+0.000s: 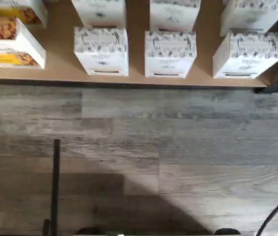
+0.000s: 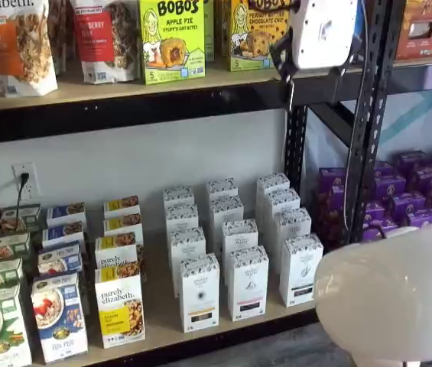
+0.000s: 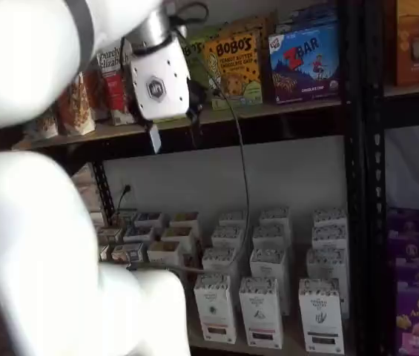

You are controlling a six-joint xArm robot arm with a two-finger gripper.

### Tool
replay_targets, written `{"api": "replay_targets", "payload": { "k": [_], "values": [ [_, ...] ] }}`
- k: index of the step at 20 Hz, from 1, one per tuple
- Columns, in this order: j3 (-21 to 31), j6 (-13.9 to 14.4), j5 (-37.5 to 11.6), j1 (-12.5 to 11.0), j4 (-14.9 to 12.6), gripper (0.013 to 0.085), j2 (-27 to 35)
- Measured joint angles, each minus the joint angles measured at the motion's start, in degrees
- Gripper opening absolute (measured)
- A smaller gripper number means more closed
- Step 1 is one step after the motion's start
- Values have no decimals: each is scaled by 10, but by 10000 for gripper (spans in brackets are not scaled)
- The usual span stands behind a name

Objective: Pick up the white box with a green strip in the middle, on the bottom shelf, the sixth box from the left

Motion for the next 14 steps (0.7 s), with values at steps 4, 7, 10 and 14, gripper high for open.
{"api": "replay_targets", "payload": {
  "k": [4, 7, 10, 14],
  "values": [
    [52, -9, -61, -11, -2, 850, 9],
    [84, -29, -106, -30, 8, 850, 30],
    [124, -43, -175, -43, 11, 850, 48],
    [151, -68, -235, -63, 25, 850, 83]
  ]
}}
